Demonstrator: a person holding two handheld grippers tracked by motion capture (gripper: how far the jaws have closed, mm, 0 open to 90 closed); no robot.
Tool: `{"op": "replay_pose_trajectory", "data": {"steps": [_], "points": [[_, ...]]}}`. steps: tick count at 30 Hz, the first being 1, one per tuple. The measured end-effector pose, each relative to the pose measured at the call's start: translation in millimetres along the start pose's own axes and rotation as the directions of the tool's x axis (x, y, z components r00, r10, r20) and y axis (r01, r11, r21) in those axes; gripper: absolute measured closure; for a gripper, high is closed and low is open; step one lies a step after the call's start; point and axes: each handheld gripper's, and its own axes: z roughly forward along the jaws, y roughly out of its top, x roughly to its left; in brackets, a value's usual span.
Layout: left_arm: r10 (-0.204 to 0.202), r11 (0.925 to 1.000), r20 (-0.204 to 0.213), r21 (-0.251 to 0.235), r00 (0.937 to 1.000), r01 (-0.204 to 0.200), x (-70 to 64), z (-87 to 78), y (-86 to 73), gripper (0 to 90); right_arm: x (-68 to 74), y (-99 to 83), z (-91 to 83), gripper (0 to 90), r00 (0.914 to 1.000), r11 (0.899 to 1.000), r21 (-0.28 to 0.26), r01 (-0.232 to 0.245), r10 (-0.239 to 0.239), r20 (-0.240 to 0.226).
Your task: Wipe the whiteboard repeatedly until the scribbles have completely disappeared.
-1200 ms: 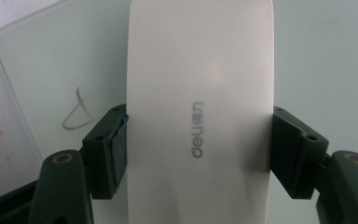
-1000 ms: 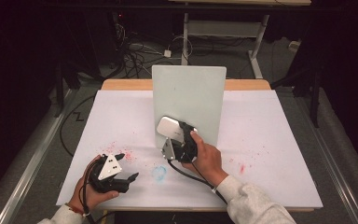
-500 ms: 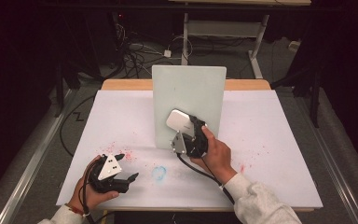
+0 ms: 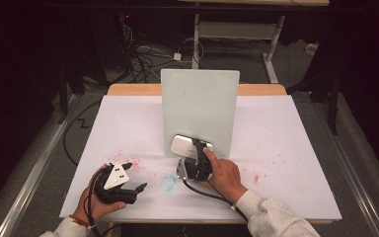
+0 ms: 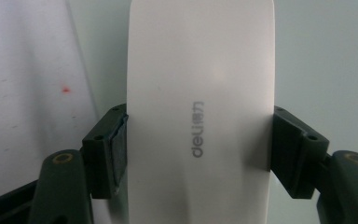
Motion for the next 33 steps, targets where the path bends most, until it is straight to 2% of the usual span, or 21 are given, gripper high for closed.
{"op": "replay_pose_trajectory", "data": {"steps": [3,5,7,9,11,13,15,19,20,29,33], "points": [[0.002,1.0000,-0.001,0.000,1.0000,-0.002,-0.1,-0.5,-0.2,18.8,3.4,-1.3,0.1,30.8,0.9983,0.998,0.010,0.055,-0.055,-0.016],[0.003,1.0000,-0.003,0.001,1.0000,-0.003,-0.1,-0.7,-0.4,18.8,2.8,-3.8,-1.7,30.8,0.9955,0.996,0.035,0.084,-0.082,-0.047],[0.002,1.0000,-0.003,0.001,1.0000,-0.002,0.1,-0.8,-0.7,18.8,2.4,-9.3,-2.7,30.8,0.9937,0.994,0.034,0.099,-0.098,-0.055],[0.001,1.0000,-0.005,0.002,1.0000,-0.001,0.1,-1.3,-0.7,18.8,1.5,-14.7,-4.4,30.8,0.9931,0.994,0.043,0.098,-0.095,-0.068],[0.002,1.0000,-0.008,-0.001,1.0000,-0.002,-0.3,-2.0,-0.1,18.8,-0.6,-19.6,-6.5,30.8,0.9937,0.996,0.051,0.078,-0.073,-0.085],[0.004,1.0000,-0.008,-0.009,1.0000,-0.004,-0.9,-3.2,1.4,18.8,-1.1,-23.6,-6.8,30.8,0.9943,0.998,0.033,0.057,-0.053,-0.093],[0.005,0.9999,-0.007,-0.015,1.0000,-0.005,-1.7,-3.5,2.9,18.8,1.3,-22.6,-6.4,30.8,0.9955,0.998,0.034,0.058,-0.055,-0.077],[0.016,0.9998,0.000,-0.013,0.9999,-0.016,-2.9,-2.3,4.5,18.8,12.7,-10.9,-2.3,30.8,0.9953,0.995,0.030,0.095,-0.094,-0.024],[0.030,0.9994,-0.007,-0.015,0.9995,-0.030,-2.8,-1.6,5.0,18.8,14.4,-6.4,-1.0,30.7,0.9947,0.994,0.028,0.102,-0.102,-0.017],[0.026,0.9996,0.009,-0.010,0.9996,-0.026,-3.5,-0.4,5.1,18.8,23.9,27.6,8.6,30.8,0.9936,0.994,0.010,0.111,-0.111,-0.020],[0.022,0.9997,0.009,-0.013,0.9997,-0.022,-3.8,-0.7,5.2,18.8,25.7,35.0,11.1,30.8,0.9948,0.995,0.002,0.101,-0.101,-0.016]]}}
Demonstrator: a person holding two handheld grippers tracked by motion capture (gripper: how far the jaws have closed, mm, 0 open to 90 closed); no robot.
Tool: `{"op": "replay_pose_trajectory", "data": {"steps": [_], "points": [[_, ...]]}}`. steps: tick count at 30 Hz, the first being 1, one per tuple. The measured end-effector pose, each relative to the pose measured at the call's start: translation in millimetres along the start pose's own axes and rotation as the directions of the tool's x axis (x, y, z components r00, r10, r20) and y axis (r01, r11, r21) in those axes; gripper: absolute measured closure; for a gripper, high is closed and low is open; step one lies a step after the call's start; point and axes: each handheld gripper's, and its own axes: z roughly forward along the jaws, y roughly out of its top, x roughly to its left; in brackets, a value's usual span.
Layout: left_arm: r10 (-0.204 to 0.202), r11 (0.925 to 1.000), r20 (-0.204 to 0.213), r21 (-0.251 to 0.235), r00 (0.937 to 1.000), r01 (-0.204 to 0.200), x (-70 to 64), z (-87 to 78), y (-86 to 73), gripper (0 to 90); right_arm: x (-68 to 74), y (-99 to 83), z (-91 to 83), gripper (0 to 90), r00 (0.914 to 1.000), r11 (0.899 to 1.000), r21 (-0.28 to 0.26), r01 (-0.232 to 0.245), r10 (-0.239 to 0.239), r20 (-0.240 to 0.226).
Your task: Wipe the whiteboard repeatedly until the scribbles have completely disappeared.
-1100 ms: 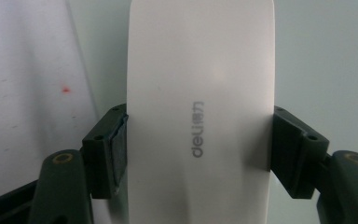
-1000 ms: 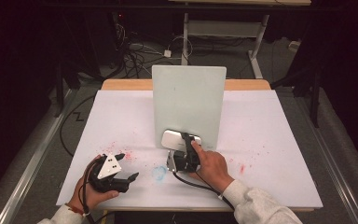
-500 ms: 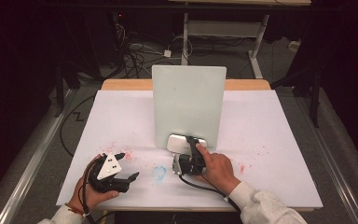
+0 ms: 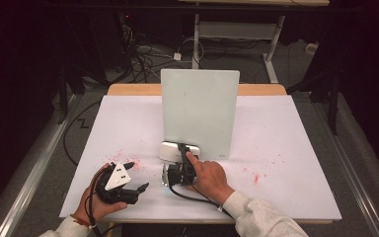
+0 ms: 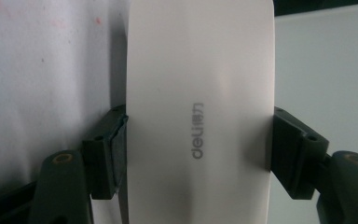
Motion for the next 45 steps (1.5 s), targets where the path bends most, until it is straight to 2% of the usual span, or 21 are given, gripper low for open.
{"op": "replay_pose_trajectory", "data": {"steps": [4,7,8,11,12,15,17,18,24,25,28,34,40,43,44,45], "points": [[-0.005,1.0000,-0.004,-0.002,1.0000,0.005,0.4,-1.2,-0.6,18.8,-3.3,-4.4,-1.3,30.8,0.9998,1.000,-0.003,-0.006,0.006,-0.018],[-0.007,1.0000,-0.008,-0.001,0.9999,0.007,0.4,-2.4,-1.6,18.8,-6.7,-16.0,-4.4,30.8,0.9997,1.000,-0.004,-0.009,0.009,-0.023],[-0.008,1.0000,-0.009,0.000,0.9999,0.008,0.6,-2.8,-2.0,18.8,-9.8,-21.3,-6.2,30.8,0.9994,1.000,0.000,-0.018,0.018,-0.030],[-0.012,0.9999,-0.013,0.002,0.9998,0.012,0.2,-3.1,-2.2,18.8,-20.7,-36.5,-11.1,30.8,0.9986,0.999,0.008,-0.050,0.051,-0.015],[-0.011,0.9999,-0.013,0.002,0.9999,0.011,-0.2,-3.3,-2.1,18.8,-25.2,-41.7,-12.6,30.8,0.9970,0.997,0.006,-0.077,0.077,-0.005],[-0.001,1.0000,-0.020,-0.002,0.9998,0.001,0.0,-3.6,-1.6,18.8,-41.3,-59.3,-18.3,30.8,0.9879,0.988,0.005,-0.154,0.154,0.013],[-0.013,0.9999,-0.015,0.001,0.9998,0.013,-0.5,-3.4,-1.5,18.8,-50.7,-71.1,-21.8,30.8,0.9806,0.981,0.003,-0.194,0.194,0.029],[-0.002,1.0000,-0.020,-0.003,0.9998,0.002,-0.1,-3.3,-1.1,18.8,-55.1,-76.6,-23.7,30.8,0.9766,0.977,0.006,-0.212,0.212,0.037],[-0.007,1.0000,-0.014,0.003,0.9999,0.007,-0.8,-2.6,-0.6,18.8,-74.7,-102.9,-32.3,30.8,0.9468,0.949,0.014,-0.314,0.312,0.078],[-0.006,1.0000,-0.014,0.003,0.9999,0.006,-0.6,-2.7,-0.5,18.8,-76.9,-106.1,-33.3,30.8,0.9428,0.944,0.016,-0.328,0.327,0.067],[-0.006,1.0000,-0.014,0.002,0.9999,0.006,-0.4,-2.6,-0.4,18.8,-78.9,-113.3,-35.2,30.8,0.9344,0.936,0.018,-0.350,0.348,0.075],[-0.006,1.0000,-0.015,0.001,0.9999,0.006,-0.3,-3.8,-0.8,18.8,-79.7,-125.3,-38.5,30.8,0.9294,0.931,0.031,-0.363,0.360,0.082],[-0.004,1.0000,-0.015,0.001,0.9999,0.004,-0.3,-4.1,-0.8,18.8,-83.0,-142.3,-42.7,30.8,0.9079,0.910,0.036,-0.413,0.409,0.093],[0.006,1.0000,-0.018,-0.002,0.9998,-0.007,-0.6,-3.3,-0.1,18.8,-79.1,-145.3,-43.0,30.8,0.9056,0.908,0.037,-0.418,0.413,0.095],[0.006,1.0000,-0.017,-0.001,0.9998,-0.006,-0.8,-3.0,0.0,18.8,-78.5,-145.6,-43.0,30.8,0.9089,0.911,0.036,-0.412,0.407,0.090],[-0.001,1.0000,-0.012,0.004,0.9999,0.001,-1.4,-2.8,0.0,18.8,-76.4,-144.9,-42.9,30.8,0.9048,0.906,0.036,-0.421,0.417,0.084]]}}
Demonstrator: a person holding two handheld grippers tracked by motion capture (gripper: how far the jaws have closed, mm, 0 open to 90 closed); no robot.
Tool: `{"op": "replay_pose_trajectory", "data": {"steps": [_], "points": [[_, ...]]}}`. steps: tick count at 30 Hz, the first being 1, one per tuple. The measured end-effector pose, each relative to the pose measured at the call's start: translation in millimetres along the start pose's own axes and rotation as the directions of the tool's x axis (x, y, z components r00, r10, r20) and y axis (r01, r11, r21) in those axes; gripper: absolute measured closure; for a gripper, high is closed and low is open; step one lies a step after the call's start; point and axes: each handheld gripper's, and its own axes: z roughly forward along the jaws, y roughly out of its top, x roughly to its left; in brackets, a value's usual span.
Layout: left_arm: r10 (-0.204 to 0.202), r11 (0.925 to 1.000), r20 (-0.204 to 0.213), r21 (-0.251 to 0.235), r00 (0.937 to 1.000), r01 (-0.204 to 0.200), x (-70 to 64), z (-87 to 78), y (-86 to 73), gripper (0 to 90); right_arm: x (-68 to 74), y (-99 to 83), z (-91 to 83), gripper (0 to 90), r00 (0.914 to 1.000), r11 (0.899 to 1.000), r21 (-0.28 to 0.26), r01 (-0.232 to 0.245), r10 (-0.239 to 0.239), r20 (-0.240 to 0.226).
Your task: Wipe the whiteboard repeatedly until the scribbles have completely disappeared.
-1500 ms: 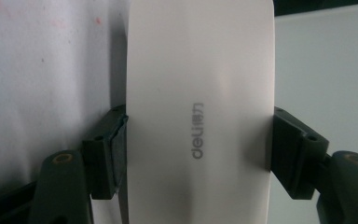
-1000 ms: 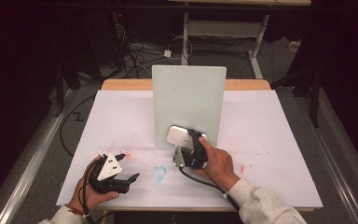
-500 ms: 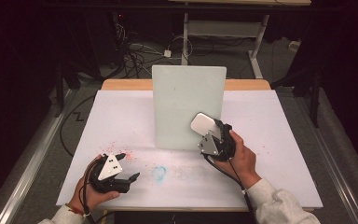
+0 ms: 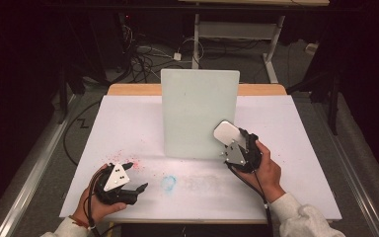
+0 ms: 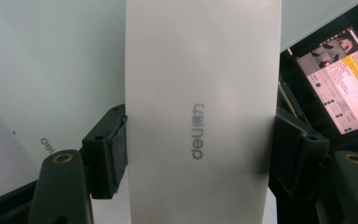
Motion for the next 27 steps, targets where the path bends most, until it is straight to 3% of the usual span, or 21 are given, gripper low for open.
{"op": "replay_pose_trajectory", "data": {"steps": [4,9,12,20,27], "points": [[0.002,1.0000,0.003,-0.001,1.0000,-0.002,-0.4,0.3,0.3,18.8,11.2,0.8,0.7,30.8,0.9984,0.999,0.006,0.046,-0.045,-0.033],[0.002,1.0000,0.005,0.001,1.0000,-0.002,-0.5,1.6,0.2,18.8,22.9,6.9,2.8,30.7,0.9952,0.998,-0.007,0.069,-0.069,-0.069],[0.004,1.0000,0.008,0.005,1.0000,-0.004,-1.1,2.7,0.7,18.8,28.2,13.9,4.6,30.7,0.9941,0.996,-0.011,0.090,-0.090,-0.060],[0.010,0.9999,0.014,0.012,0.9998,-0.010,-2.3,5.3,1.0,18.9,35.0,35.7,9.6,30.7,0.9952,0.995,-0.043,0.086,-0.088,-0.042],[0.011,0.9999,0.011,0.006,0.9999,-0.011,-2.0,3.4,0.3,18.9,37.4,36.2,9.3,30.7,0.9943,0.995,-0.039,0.088,-0.090,-0.056]]}}
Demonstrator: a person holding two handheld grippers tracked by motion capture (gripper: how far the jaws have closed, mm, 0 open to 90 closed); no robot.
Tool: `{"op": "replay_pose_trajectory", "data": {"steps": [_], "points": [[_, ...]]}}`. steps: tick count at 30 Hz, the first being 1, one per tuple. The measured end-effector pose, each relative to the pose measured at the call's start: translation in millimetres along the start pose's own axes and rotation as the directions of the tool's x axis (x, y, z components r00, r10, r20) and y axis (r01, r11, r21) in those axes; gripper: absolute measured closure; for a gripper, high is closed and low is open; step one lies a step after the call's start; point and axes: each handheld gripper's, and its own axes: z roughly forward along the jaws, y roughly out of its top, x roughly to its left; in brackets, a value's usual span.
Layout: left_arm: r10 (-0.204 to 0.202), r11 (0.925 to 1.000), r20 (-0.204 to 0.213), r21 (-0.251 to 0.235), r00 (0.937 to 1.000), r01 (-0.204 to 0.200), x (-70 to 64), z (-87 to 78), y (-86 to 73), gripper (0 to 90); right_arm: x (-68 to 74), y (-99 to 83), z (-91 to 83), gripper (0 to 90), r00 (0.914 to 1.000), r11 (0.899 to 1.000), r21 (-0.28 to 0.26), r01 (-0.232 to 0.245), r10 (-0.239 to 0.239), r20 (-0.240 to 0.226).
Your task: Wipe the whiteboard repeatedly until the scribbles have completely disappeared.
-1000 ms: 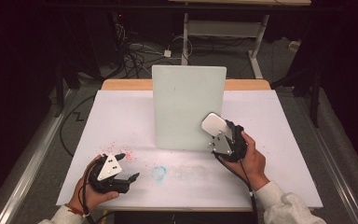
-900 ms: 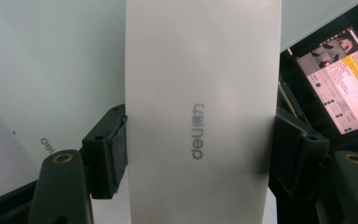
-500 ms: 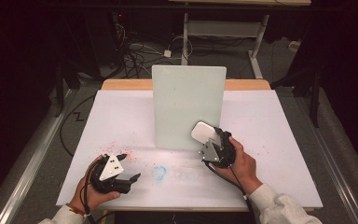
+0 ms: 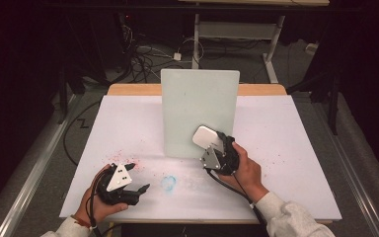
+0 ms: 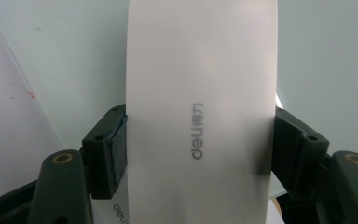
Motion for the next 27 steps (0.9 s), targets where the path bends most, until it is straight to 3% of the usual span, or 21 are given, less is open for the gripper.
{"op": "replay_pose_trajectory", "data": {"steps": [4,7,18,27], "points": [[0.014,0.9999,-0.014,-0.006,0.9998,-0.014,0.7,-1.6,-0.1,18.9,-3.8,-7.4,-2.2,30.7,0.9994,1.000,0.009,-0.003,0.003,-0.034],[0.001,0.9999,-0.022,-0.011,0.9998,-0.001,2.0,-2.7,-1.0,18.8,-9.6,-11.1,-6.3,30.7,0.9971,0.999,0.020,-0.041,0.042,-0.064],[0.013,0.9999,-0.041,0.002,0.9991,-0.012,2.5,-0.9,-1.5,18.8,-29.9,-19.6,-20.8,30.8,0.9876,0.992,-0.030,-0.123,0.120,-0.102],[0.014,0.9999,-0.058,-0.001,0.9982,-0.014,4.9,-1.4,-2.5,18.8,-47.5,-27.1,-33.1,30.7,0.9698,0.976,-0.062,-0.207,0.196,-0.145]]}}
